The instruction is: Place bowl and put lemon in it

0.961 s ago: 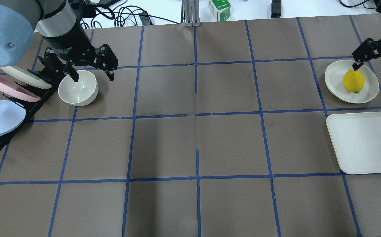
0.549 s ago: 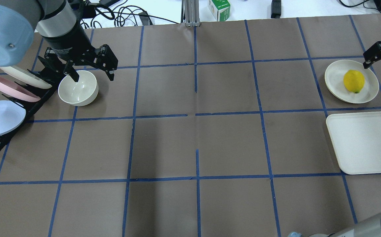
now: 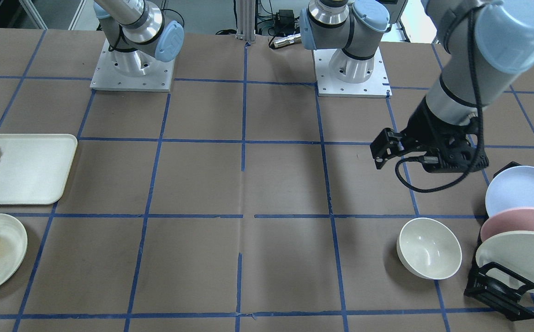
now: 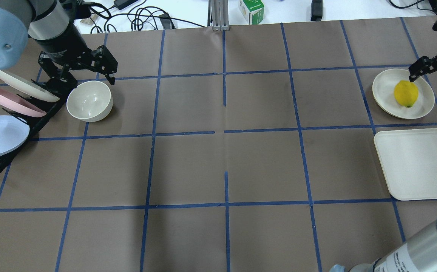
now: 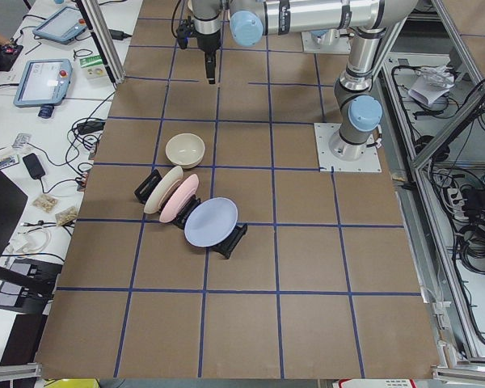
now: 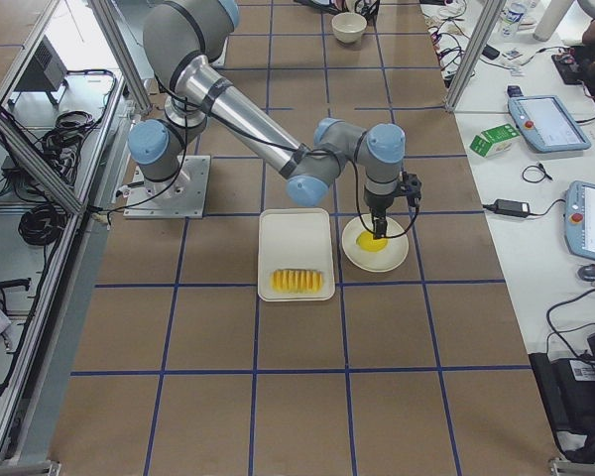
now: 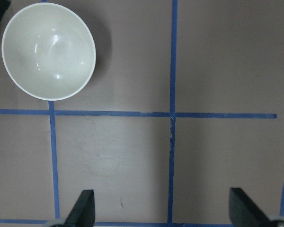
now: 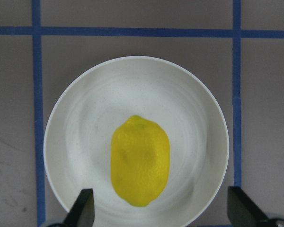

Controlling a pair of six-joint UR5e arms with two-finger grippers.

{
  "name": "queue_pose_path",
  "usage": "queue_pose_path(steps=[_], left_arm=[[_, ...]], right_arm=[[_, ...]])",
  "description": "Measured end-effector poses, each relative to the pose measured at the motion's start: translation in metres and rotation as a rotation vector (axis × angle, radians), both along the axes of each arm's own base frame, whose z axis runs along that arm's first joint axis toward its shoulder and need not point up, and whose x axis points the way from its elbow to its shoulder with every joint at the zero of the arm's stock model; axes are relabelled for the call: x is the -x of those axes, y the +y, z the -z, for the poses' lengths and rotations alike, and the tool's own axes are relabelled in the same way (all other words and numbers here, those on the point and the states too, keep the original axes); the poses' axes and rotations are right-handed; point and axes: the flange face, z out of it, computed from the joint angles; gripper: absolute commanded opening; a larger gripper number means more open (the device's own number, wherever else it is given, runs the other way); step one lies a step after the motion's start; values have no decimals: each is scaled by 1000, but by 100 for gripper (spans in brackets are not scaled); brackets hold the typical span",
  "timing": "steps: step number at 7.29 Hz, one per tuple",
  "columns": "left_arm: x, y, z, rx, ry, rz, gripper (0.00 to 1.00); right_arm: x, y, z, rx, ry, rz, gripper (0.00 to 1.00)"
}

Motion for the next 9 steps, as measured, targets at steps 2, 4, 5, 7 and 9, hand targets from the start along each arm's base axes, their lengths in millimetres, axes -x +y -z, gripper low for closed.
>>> queue_pose_path(steps=[2,4,5,7,9], left_arm=[[-50,-37,43,22,12,-5,100],[-91,-59,81,13,19,-7,100],[-107,-66,100,9,20,27,100],[-128,-77,135,1,19,56,100],[-150,-85,167,-1,-1,47,100]], right_arm=[[2,-9,33,10,-31,-15,100],[-1,-10,43,5,-59,-19,100],[-1,-11,51,-2,-69,-19,100],[0,-12,65,-20,-81,-18,48],[0,-10,67,-31,-82,-16,0]])
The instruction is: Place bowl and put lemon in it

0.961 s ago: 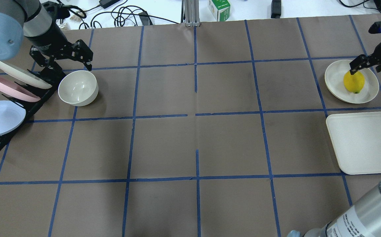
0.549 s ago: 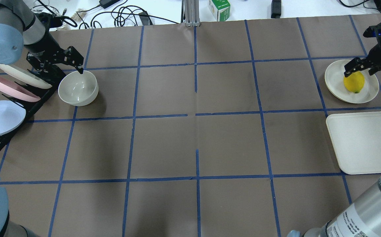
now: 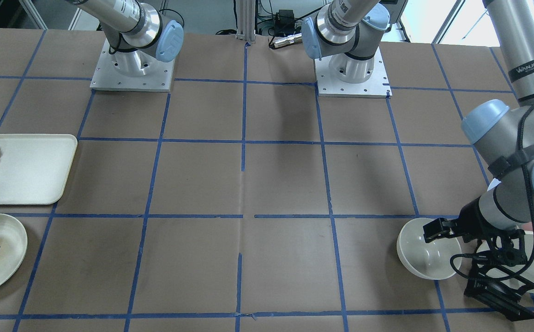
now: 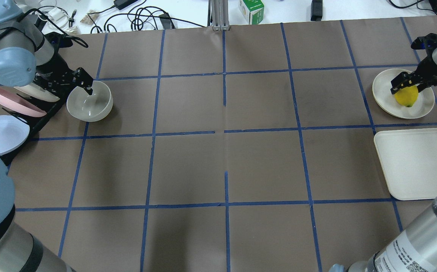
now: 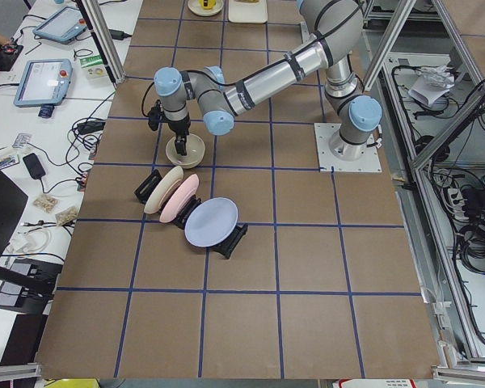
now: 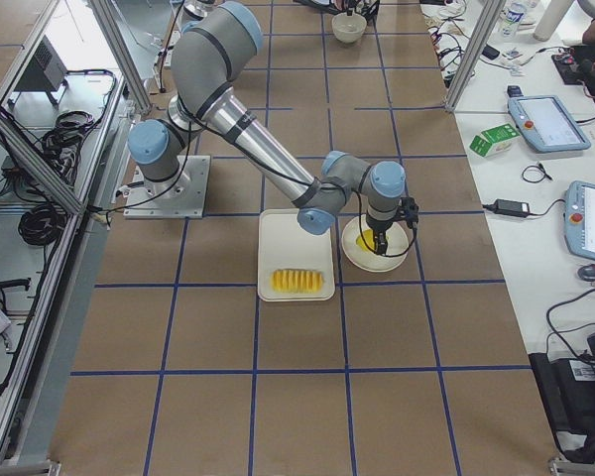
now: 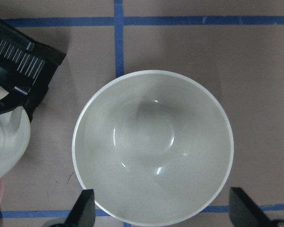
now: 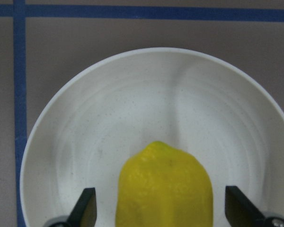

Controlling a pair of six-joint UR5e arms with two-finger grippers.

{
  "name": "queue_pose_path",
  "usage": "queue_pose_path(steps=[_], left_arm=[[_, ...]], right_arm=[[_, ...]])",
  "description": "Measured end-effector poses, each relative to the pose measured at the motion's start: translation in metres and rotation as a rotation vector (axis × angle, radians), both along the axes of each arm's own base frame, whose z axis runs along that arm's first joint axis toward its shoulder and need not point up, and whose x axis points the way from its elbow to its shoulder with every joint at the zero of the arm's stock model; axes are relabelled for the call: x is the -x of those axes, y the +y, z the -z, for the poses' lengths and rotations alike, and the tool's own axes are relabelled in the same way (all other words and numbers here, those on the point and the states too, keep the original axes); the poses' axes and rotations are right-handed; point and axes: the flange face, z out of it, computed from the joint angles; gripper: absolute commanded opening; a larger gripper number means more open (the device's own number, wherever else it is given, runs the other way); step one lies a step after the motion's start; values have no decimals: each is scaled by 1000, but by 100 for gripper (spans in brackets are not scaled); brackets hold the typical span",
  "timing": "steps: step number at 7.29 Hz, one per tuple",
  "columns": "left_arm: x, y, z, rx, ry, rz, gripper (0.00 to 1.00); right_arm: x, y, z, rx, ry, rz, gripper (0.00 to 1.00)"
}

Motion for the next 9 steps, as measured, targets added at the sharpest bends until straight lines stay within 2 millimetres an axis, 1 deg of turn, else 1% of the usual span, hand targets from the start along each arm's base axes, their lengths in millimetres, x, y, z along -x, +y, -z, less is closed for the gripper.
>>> queue_pose_path(steps=[1,2,3,4,5,6,7,8,9], left_arm=[[-7,-4,12,-2,-10,-2,100],[-11,-7,22,-9,-12,-3,100],[-13,-9,31,-16,-10,-3,100],[-14,-10,38,-23,-8,-4,94],[-15,-11,43,-29,-6,-5,72],[-15,-13,48,-34,-5,-4,39],[-16,-14,50,-37,-4,1,3],[-16,-14,48,-36,-4,8,0],[-15,-13,43,-33,-5,11,0]], right_arm=[[1,0,-5,-1,8,2,0],[1,1,-15,-1,12,4,0],[-3,4,-35,-4,11,4,0],[-11,10,-70,-15,10,9,0],[-20,21,-112,-44,11,12,0],[-33,36,-158,-76,13,10,0],[-50,57,-202,-101,4,22,0],[-76,72,-231,-118,-9,54,0],[-111,76,-245,-127,-10,78,0]])
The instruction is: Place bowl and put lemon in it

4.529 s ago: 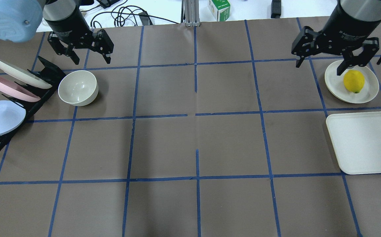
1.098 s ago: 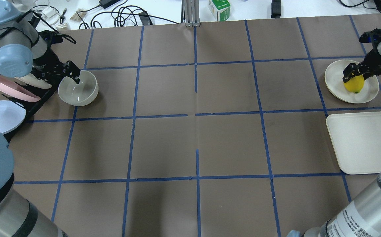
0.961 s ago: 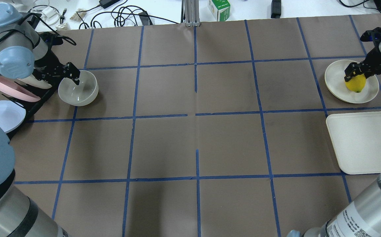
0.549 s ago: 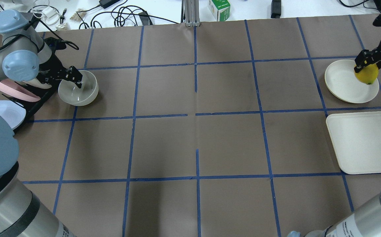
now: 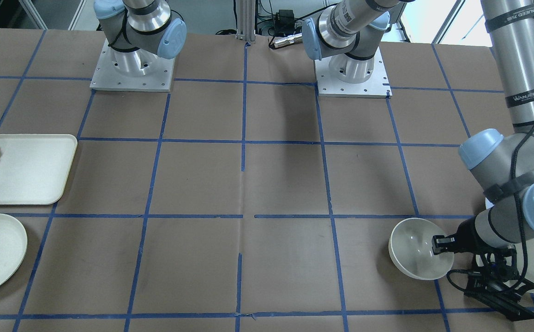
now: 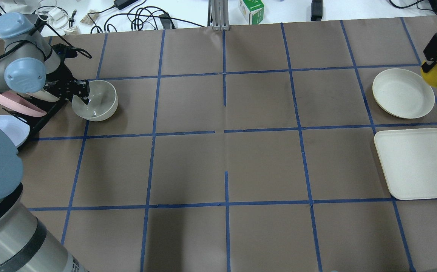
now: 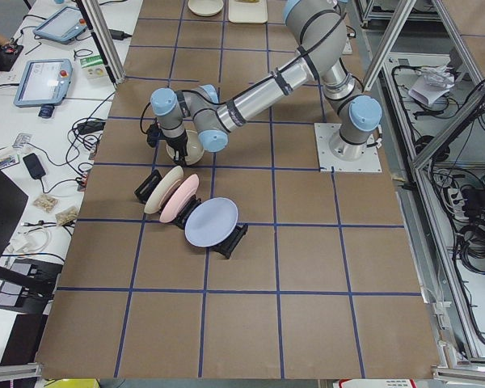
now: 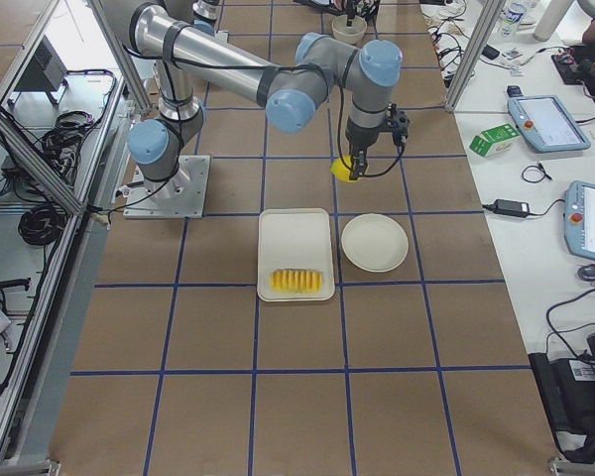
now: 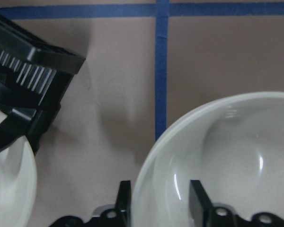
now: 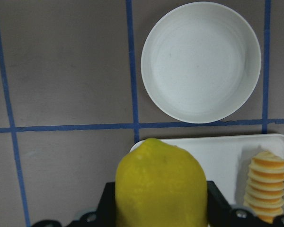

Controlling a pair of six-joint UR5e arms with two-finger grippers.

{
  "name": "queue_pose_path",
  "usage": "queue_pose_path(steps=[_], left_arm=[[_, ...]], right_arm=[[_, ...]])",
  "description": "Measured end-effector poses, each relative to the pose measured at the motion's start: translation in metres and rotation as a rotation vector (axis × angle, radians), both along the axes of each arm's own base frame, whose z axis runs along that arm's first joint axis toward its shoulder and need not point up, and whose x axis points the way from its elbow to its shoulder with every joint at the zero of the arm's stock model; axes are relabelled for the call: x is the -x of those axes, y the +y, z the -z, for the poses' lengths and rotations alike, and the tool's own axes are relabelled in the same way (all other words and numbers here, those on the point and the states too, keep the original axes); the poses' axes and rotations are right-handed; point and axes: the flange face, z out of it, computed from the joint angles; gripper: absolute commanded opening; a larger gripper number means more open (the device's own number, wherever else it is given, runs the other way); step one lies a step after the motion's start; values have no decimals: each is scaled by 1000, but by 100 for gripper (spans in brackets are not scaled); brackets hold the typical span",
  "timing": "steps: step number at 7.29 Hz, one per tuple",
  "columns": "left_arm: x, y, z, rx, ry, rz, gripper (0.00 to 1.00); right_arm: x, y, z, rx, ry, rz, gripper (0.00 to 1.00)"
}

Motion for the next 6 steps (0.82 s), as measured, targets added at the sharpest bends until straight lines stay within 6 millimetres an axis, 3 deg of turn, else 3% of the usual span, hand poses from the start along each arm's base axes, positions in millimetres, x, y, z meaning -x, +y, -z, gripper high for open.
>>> queue_pose_path(steps=[4,6], left_arm=[[8,3,-18,-5,16,4,0],[41,7,-59,-32,133,18,0]], right_arm=[[-128,-3,-10,-12,12,80,0],[-148,-2,-8,-19,14,127,0]])
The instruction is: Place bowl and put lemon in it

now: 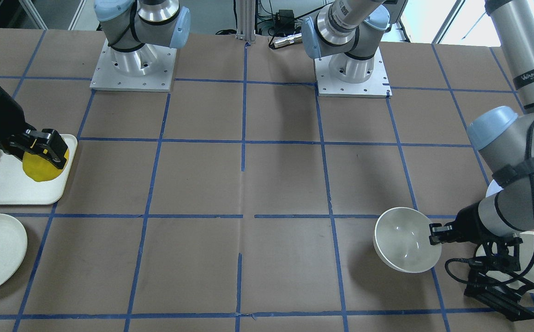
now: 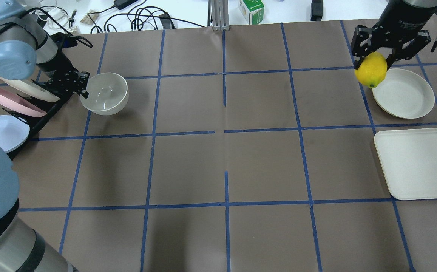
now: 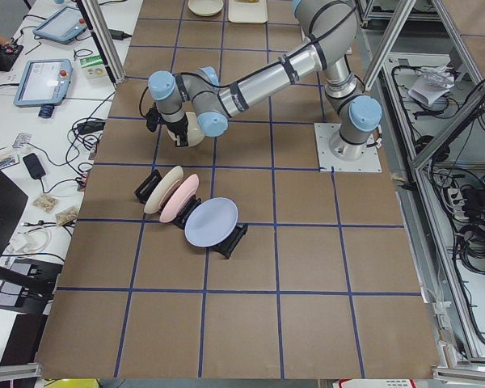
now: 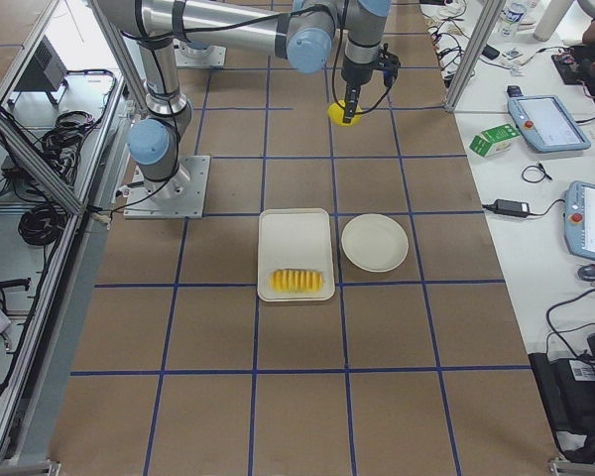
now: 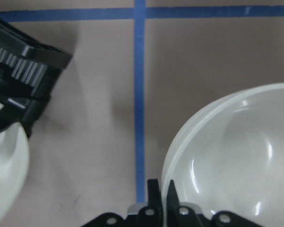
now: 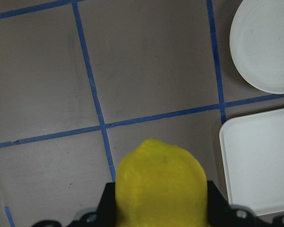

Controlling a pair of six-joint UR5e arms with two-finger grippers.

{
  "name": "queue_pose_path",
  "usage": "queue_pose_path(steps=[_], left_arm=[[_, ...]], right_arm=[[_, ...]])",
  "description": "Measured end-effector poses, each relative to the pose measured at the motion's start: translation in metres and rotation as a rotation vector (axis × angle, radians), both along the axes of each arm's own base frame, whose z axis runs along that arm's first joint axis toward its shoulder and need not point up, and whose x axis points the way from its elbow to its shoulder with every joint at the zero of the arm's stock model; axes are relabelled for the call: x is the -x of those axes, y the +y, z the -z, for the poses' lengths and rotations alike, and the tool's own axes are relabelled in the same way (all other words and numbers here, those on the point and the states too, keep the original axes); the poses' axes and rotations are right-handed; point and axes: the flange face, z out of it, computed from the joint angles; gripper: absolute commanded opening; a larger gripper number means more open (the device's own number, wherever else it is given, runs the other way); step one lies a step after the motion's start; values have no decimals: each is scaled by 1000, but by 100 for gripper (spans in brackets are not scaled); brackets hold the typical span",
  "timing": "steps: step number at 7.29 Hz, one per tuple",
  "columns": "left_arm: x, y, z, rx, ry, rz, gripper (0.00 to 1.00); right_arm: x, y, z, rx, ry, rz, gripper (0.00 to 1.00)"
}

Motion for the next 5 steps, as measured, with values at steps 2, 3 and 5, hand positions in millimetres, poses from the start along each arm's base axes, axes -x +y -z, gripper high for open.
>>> queue_pose_path(steps=[2,3,5], left_arm=[[89,10,-21,7,112,96,0],[145,19,-18,23,132,139,0],[237,43,10,123,125,126,0]], right_arm=[[-3,1,4,-10,1,7,0],[-3,2,6,-13,-1,13,0],[-4,3,8,-19,-2,22,0]])
